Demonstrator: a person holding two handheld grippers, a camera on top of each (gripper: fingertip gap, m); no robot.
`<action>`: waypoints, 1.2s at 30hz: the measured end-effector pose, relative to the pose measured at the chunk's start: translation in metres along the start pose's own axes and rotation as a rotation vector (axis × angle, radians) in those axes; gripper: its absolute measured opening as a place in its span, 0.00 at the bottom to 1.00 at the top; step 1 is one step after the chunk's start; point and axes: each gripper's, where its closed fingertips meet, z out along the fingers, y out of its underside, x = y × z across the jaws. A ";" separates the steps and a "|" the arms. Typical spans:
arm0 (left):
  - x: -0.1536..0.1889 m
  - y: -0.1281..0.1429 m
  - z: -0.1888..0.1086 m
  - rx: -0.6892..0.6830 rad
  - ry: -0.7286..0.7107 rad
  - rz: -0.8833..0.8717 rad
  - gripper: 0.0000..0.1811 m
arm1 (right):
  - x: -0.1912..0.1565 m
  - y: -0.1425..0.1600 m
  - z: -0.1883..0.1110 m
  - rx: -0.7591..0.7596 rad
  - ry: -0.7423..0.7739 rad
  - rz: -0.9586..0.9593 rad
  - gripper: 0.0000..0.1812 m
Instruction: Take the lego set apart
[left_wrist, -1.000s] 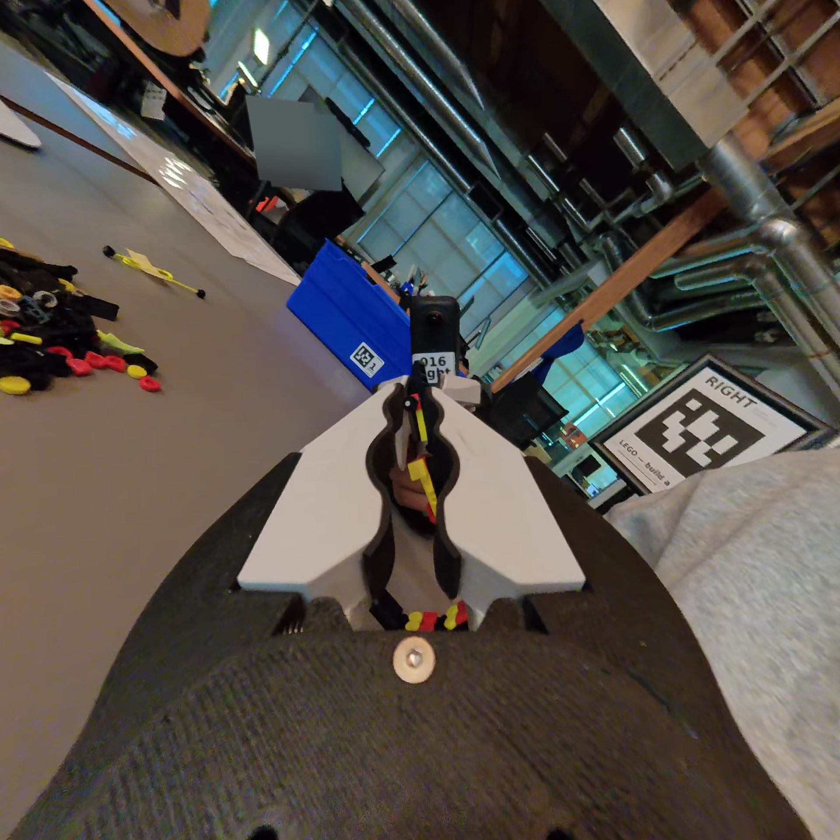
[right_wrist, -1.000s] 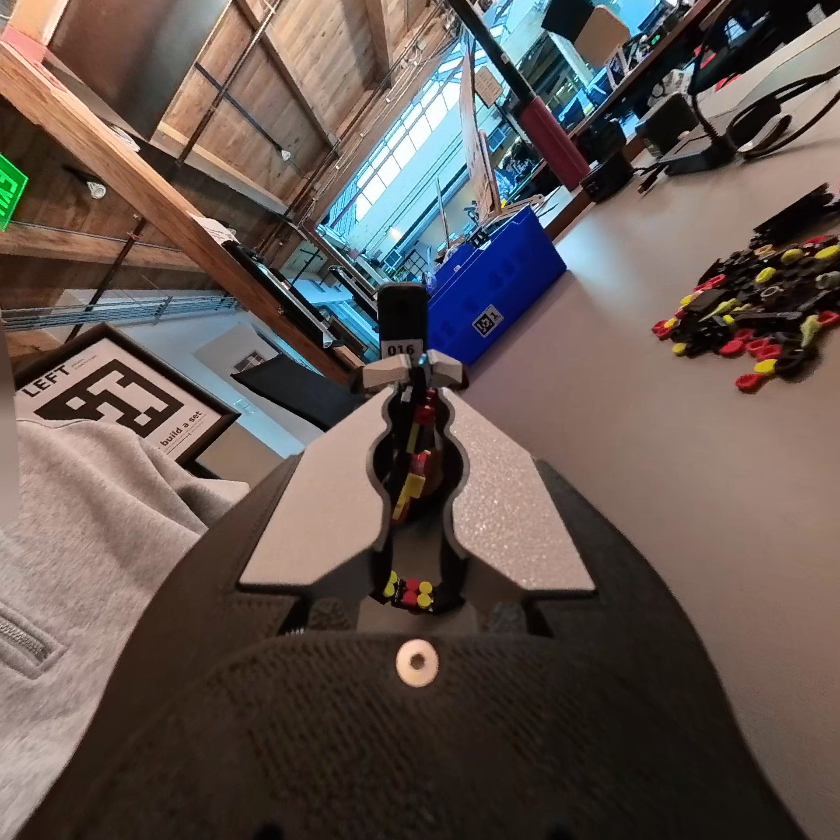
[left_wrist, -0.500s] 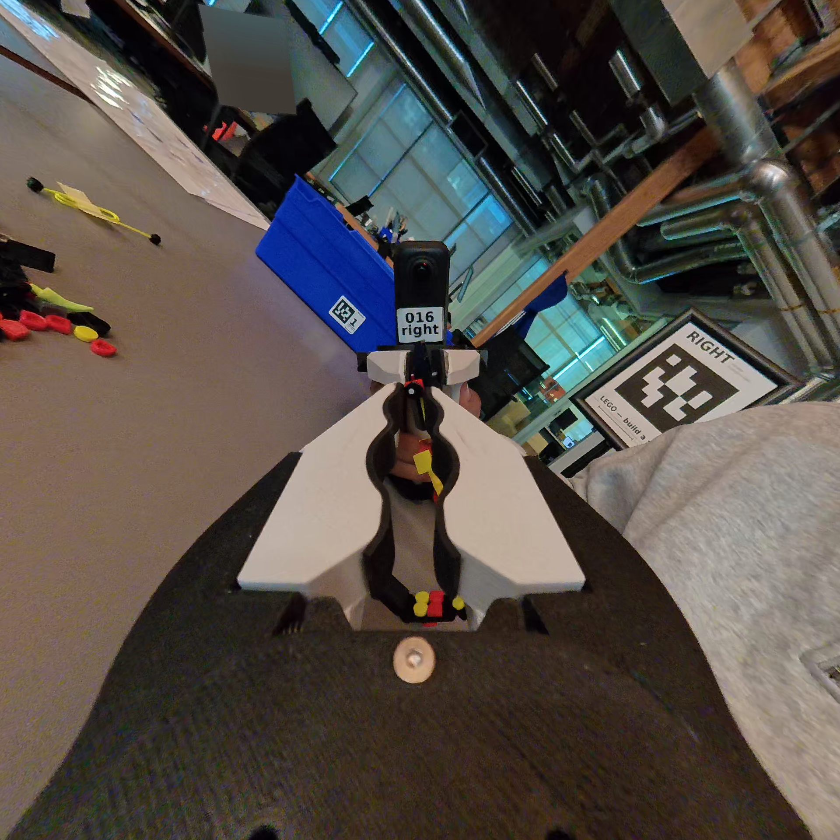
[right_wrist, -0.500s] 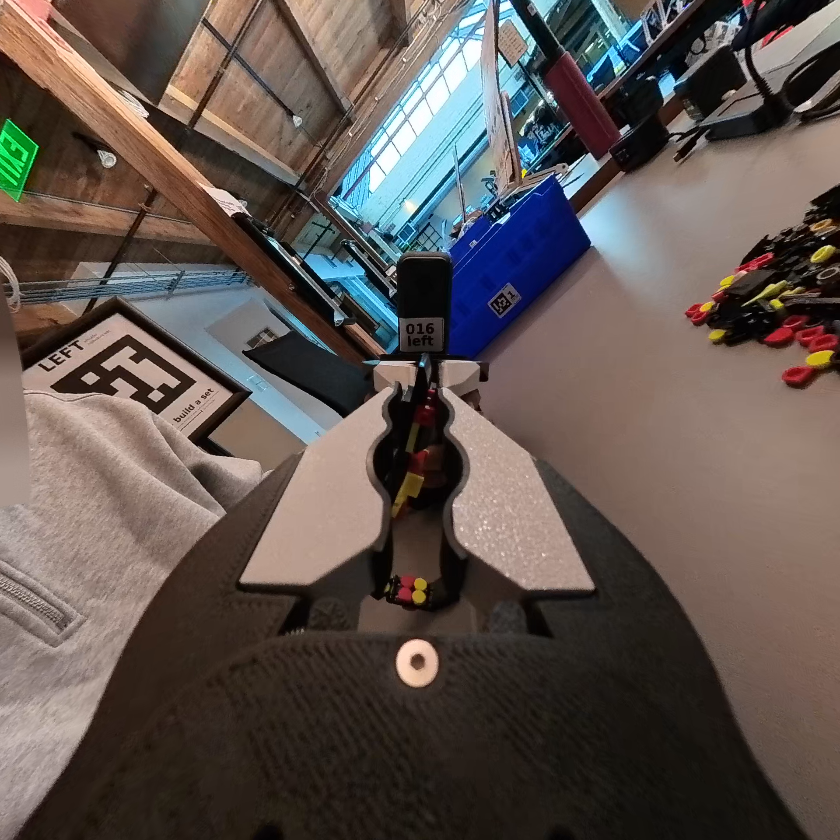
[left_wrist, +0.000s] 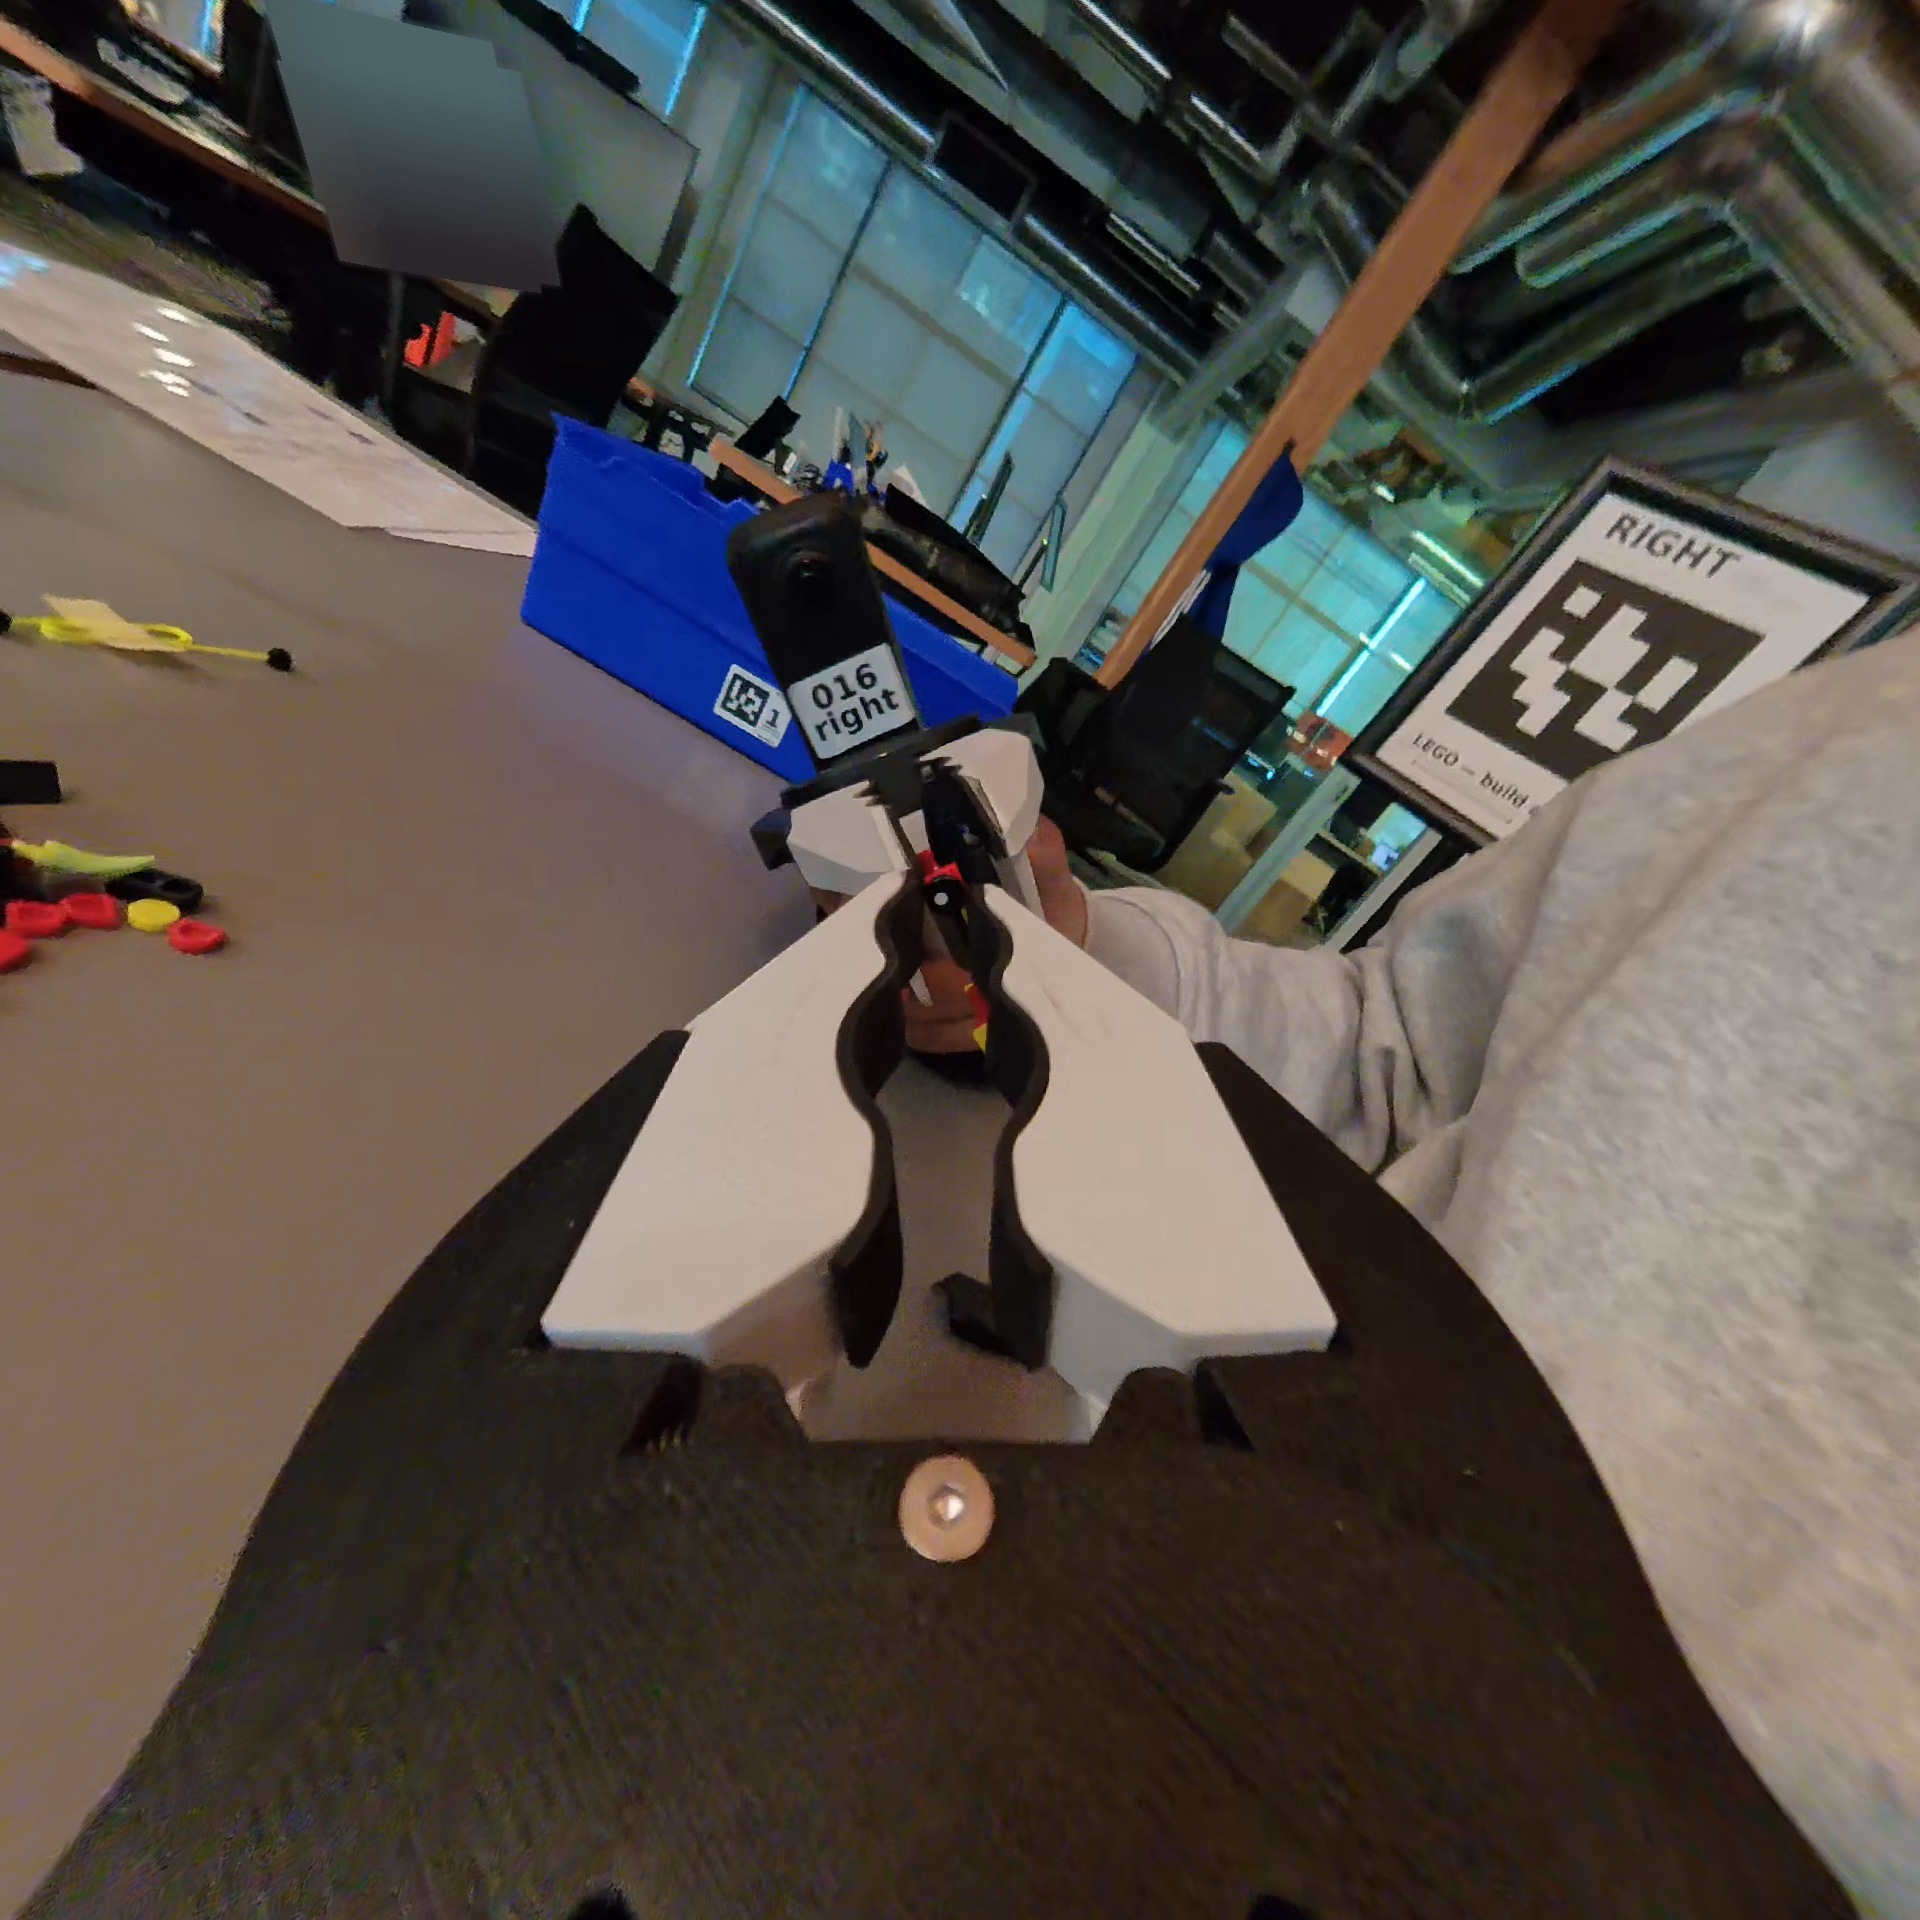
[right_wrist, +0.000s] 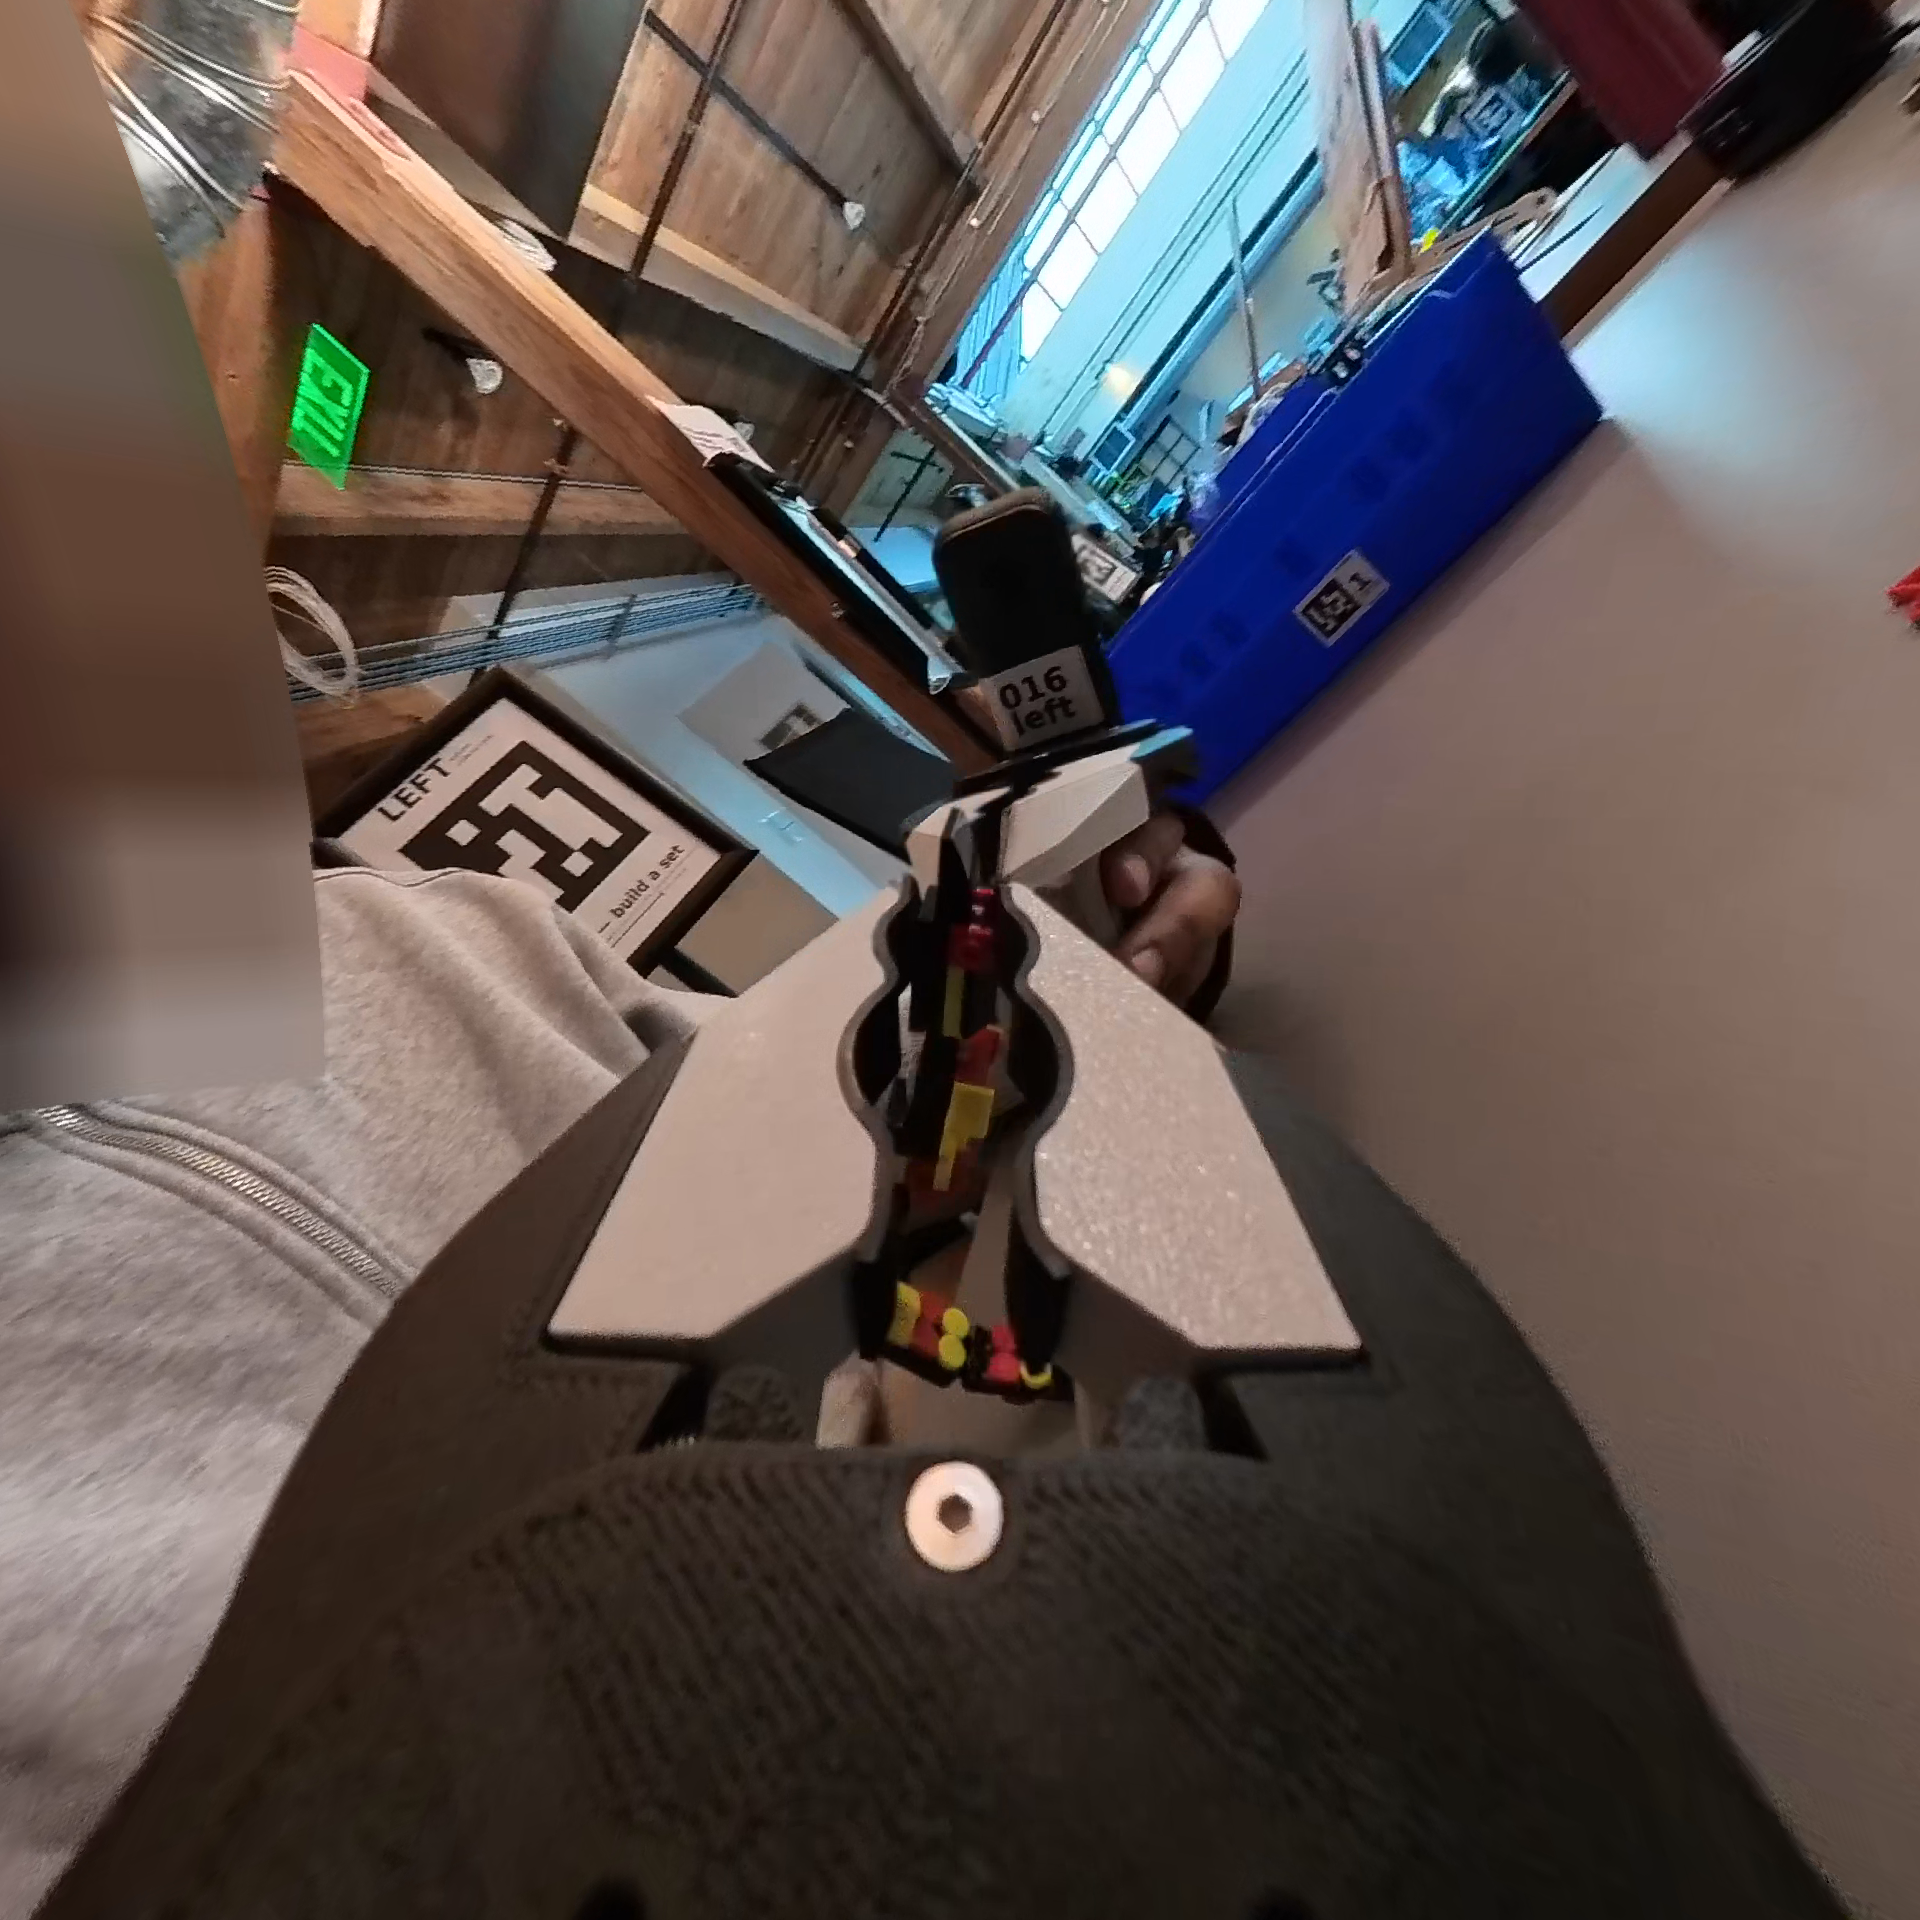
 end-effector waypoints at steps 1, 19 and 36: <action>0.002 0.001 0.000 -0.005 0.007 0.014 0.03 | -0.002 0.001 0.000 -0.005 -0.015 0.010 0.06; 0.005 -0.004 -0.004 0.004 -0.049 0.196 0.06 | -0.004 -0.001 0.000 0.018 -0.047 0.042 0.06; 0.001 0.000 0.002 -0.031 -0.125 0.271 0.06 | -0.002 -0.004 -0.001 0.045 -0.038 0.044 0.06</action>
